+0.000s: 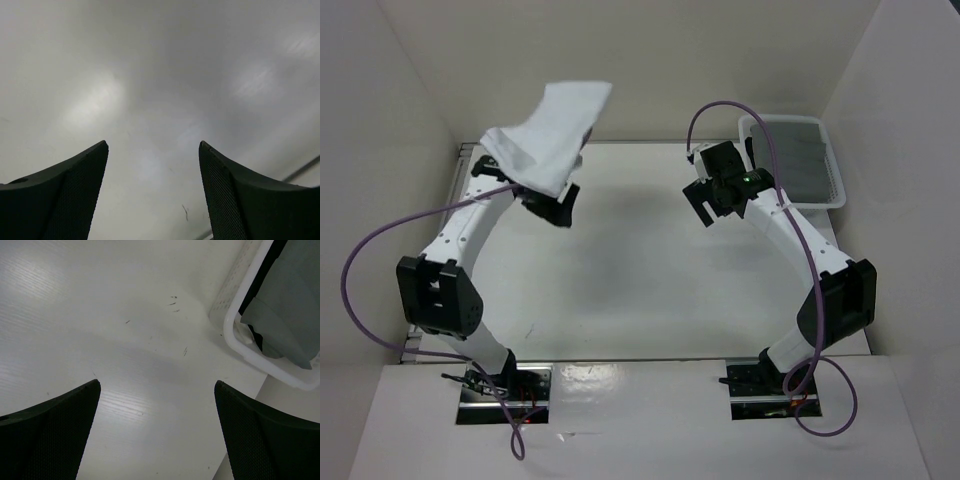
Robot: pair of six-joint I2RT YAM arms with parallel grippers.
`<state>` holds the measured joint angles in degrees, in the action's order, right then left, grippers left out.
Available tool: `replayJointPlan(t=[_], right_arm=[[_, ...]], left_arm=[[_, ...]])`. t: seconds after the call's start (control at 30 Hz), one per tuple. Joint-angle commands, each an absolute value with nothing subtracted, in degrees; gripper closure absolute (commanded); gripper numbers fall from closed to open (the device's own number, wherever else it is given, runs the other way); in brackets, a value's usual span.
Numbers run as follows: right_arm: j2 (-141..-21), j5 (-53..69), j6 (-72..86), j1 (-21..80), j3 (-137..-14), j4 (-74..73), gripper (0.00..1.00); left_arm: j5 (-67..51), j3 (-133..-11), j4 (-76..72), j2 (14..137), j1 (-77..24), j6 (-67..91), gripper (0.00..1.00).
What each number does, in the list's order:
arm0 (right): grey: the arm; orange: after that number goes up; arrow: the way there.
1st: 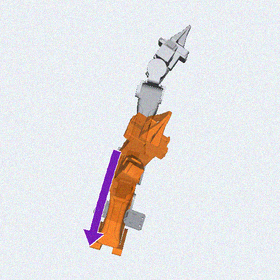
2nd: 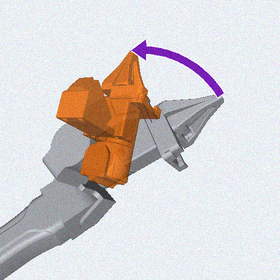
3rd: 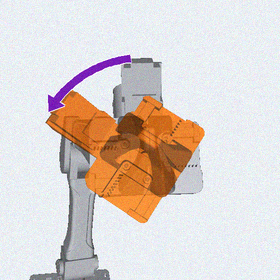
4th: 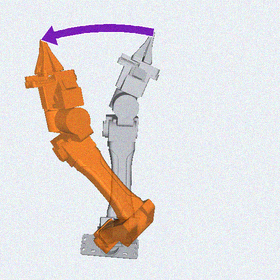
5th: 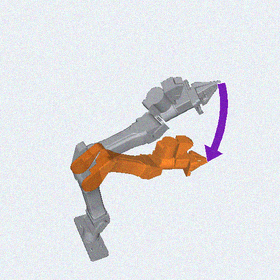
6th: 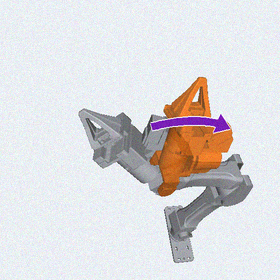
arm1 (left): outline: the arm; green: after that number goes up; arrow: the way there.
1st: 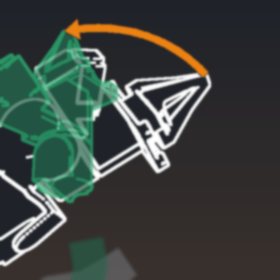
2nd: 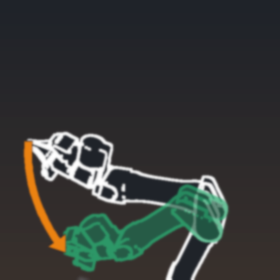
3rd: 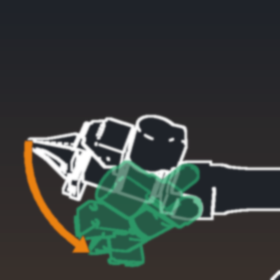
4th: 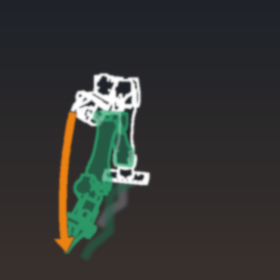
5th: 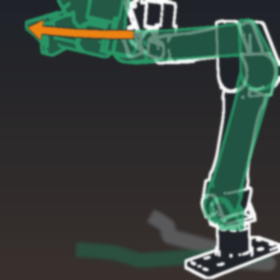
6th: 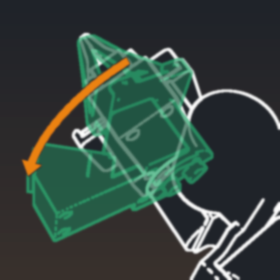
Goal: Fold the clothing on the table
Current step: Flatten the skirt out
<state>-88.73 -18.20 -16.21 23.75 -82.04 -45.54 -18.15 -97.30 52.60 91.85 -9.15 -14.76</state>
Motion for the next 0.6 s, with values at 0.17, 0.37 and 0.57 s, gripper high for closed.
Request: replayJointPlan(t=[0.17,0.37,0.57], right_arm=[[-86.4,-17.8,-16.6,23.7,-82.3,-44.0,0.01],[-86.4,-17.3,-16.6,23.7,-82.3,-44.6,0.01],[-86.9,-16.2,-16.6,23.7,-82.3,-44.6,0.01]], left_arm=[[-10.1,-81.7,47.5,90.2,-10.6,-15.1,0.22],[-12.0,-81.2,50.4,90.2,-13.8,-17.5,0.26],[12.9,-67.8,54.4,101.7,-25.7,-19.7,0.26]])
